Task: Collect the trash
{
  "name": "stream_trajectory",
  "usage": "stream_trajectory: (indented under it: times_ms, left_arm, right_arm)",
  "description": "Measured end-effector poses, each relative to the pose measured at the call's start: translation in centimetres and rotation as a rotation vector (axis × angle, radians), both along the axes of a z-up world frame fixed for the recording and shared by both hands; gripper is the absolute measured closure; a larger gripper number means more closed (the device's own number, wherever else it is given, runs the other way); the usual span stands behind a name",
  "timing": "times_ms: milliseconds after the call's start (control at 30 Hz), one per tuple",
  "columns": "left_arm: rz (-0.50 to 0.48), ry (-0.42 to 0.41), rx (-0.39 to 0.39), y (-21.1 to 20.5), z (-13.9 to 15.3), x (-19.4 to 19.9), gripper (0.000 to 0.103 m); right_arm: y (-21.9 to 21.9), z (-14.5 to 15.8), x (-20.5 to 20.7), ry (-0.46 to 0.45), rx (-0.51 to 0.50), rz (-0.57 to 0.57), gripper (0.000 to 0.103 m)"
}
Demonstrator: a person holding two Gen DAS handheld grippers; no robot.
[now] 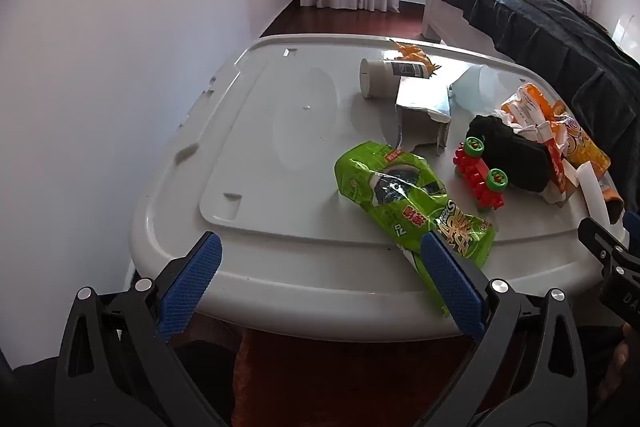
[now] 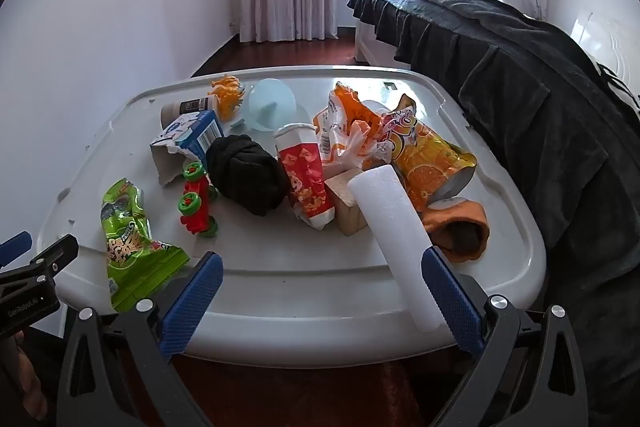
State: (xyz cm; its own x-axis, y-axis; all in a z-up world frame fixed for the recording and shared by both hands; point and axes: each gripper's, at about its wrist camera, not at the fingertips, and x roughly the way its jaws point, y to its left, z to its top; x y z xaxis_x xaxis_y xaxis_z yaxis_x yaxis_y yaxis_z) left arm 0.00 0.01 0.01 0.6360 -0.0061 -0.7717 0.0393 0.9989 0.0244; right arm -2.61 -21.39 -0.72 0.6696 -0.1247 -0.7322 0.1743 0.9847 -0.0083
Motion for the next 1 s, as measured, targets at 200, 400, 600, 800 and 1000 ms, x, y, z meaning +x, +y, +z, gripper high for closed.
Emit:
stream_trajectory:
  times_ms: [200, 400, 600, 800, 1000]
  left_arm:
    - [-0.001, 0.005, 0.0, 0.0, 0.0, 0.1, 0.005]
    - [-0.001, 0.007, -0.001, -0.4, -0.3, -0.2, 0.005]
    - [-0.002, 0.009, -0.003, -0.3, -0.4, -0.2, 0.005]
    - [-0.003, 0.012, -0.001, -0.6, -0.8, -0.2, 0.005]
    - [-0.005, 0.015, -0.001, -0.5, -0.8, -0.2, 0.005]
  right_arm:
    - [-0.2, -0.1, 0.1, -0.002, 0.004, -0.001, 0.005]
    - [-0.2, -0.2, 0.2, 0.004, 0.009, -0.004, 0.005]
    - [-0.7, -0.4, 0.0, 0.008, 0.015, -0.005, 0.005]
    - [-0.5, -0.6, 0.1, 0.013, 0.013, -0.008, 0.005]
    - [-0.5, -0.6, 0.1, 0.014, 0.013, -0.01, 0.005]
